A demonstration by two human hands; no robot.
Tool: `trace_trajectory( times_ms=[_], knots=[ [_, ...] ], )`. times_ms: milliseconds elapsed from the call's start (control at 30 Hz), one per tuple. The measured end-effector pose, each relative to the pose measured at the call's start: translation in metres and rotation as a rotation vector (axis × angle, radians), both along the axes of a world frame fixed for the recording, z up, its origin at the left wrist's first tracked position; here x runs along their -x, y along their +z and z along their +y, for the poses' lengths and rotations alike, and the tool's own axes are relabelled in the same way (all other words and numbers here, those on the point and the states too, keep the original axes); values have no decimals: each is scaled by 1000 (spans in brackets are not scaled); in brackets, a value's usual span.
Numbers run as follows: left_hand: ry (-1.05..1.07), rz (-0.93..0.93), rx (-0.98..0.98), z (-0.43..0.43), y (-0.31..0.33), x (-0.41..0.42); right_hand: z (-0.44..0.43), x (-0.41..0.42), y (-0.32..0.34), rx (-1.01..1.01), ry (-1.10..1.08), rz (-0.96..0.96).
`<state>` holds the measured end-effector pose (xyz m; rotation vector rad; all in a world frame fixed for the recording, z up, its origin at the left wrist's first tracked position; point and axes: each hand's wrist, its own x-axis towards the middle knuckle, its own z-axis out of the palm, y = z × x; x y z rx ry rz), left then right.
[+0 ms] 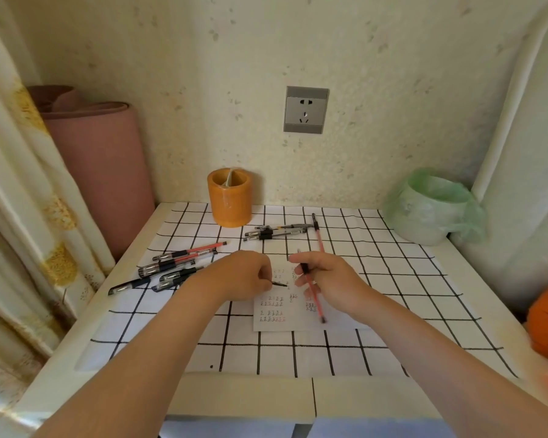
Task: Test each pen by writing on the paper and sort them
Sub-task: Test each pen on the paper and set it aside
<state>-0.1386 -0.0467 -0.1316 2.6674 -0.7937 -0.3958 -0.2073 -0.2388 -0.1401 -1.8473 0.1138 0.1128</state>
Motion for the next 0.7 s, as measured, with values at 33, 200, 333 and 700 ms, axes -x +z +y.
trace_trajectory(
  times_ms=[33,200,333,700],
  knots=[
    [-3,-6,-16,-2,-1,1,-1,1,-1,-19,0,11],
    [-38,-61,-104,-8,-4,5,-1,6,-5,-65,-39,-27],
    [-89,-60,-84,-10,-4,6,-1,9,-10,-126,-101,-22],
    [-100,-36,-64,-17,-12,2,-6,11,-27,87,-20,-121]
  ],
)
